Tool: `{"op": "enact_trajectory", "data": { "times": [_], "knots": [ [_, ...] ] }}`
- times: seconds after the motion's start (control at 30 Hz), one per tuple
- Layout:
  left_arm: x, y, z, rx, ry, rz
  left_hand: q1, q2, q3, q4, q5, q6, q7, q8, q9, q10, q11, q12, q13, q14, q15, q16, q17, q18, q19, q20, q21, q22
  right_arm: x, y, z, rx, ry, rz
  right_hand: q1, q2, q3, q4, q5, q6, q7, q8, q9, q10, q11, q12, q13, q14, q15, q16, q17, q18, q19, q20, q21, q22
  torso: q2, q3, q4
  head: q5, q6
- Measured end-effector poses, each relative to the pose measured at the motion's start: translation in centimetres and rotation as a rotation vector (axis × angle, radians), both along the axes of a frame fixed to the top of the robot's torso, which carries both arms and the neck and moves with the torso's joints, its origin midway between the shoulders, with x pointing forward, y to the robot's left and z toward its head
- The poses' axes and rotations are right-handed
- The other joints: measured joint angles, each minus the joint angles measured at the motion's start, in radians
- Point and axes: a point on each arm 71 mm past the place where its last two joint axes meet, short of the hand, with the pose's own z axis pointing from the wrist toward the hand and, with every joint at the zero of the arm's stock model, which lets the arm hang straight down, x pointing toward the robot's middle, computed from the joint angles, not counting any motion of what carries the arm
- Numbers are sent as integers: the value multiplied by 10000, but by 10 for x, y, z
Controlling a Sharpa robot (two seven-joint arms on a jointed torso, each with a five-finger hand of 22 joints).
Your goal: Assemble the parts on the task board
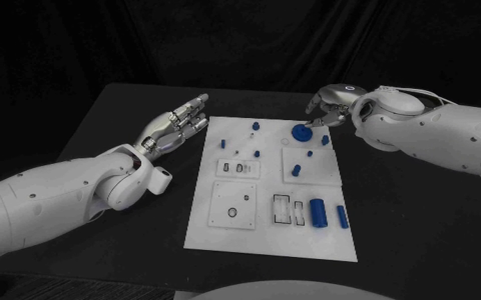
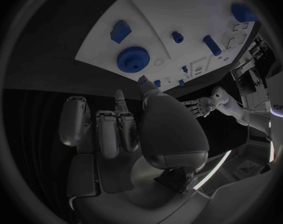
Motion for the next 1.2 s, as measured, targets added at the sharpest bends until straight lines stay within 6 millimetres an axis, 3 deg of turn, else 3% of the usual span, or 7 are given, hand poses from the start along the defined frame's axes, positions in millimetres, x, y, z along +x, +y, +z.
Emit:
{"op": "enact_trajectory", "data": {
  "times": [0.17, 0.53, 0.93, 1.2],
  "knots": [
    [0, 1, 0, 2, 8, 4, 40, 40, 0, 0, 46, -38, -37, 0, 0, 0, 0, 0, 1, 0, 0, 0, 1, 0, 0, 0, 0, 0, -1, -1, -4, 69, 110, -56, 0, 0, 38, 38, 107, 0, 0, 0, 16, 36, -36, 0, -1, 34, -34, 0, 0, -67, 354, -42, 506, 0, -1, -3, -17, 17, -23],
    [0, 2, 0, 1, 20, -1, 40, 40, -1, 0, 46, -37, -37, 0, 0, 0, -1, 0, 3, -36, 35, 0, 4, 0, 0, 0, 0, 0, -5, 1, -12, 156, 277, -32, 1, 0, 41, 35, 107, -2, -1, 0, 2, 36, -36, 0, -2, 33, -33, -1, -2, -66, 354, -42, 512, -2, -1, -15, -1, 17, -80],
    [0, 2, 0, -2, 39, -29, 78, 1, -1, 0, 46, -37, -37, 0, 0, 0, -1, 0, 6, -36, 34, 0, 4, 0, 37, 37, 0, -5, -8, 6, -21, 202, 451, 60, 468, -117, 245, -338, 189, -6, 1, 0, -42, 35, -36, 0, -2, 33, -33, -1, -3, -64, 425, -43, 590, -3, -1, -20, 1, 12, -107],
    [0, 2, -1, -3, 50, -45, 78, 1, -1, 0, 46, -37, -37, 0, 0, 0, -1, 0, 6, -36, 34, 0, -2, 0, 37, 36, 0, -8, -9, 10, -28, 109, 533, 78, 507, -155, 273, -366, 188, -8, 1, 0, -40, 35, -35, 0, -4, 33, -33, -1, -4, -63, 460, -79, 650, -4, -3, -20, -5, 42, -120]
  ]
}}
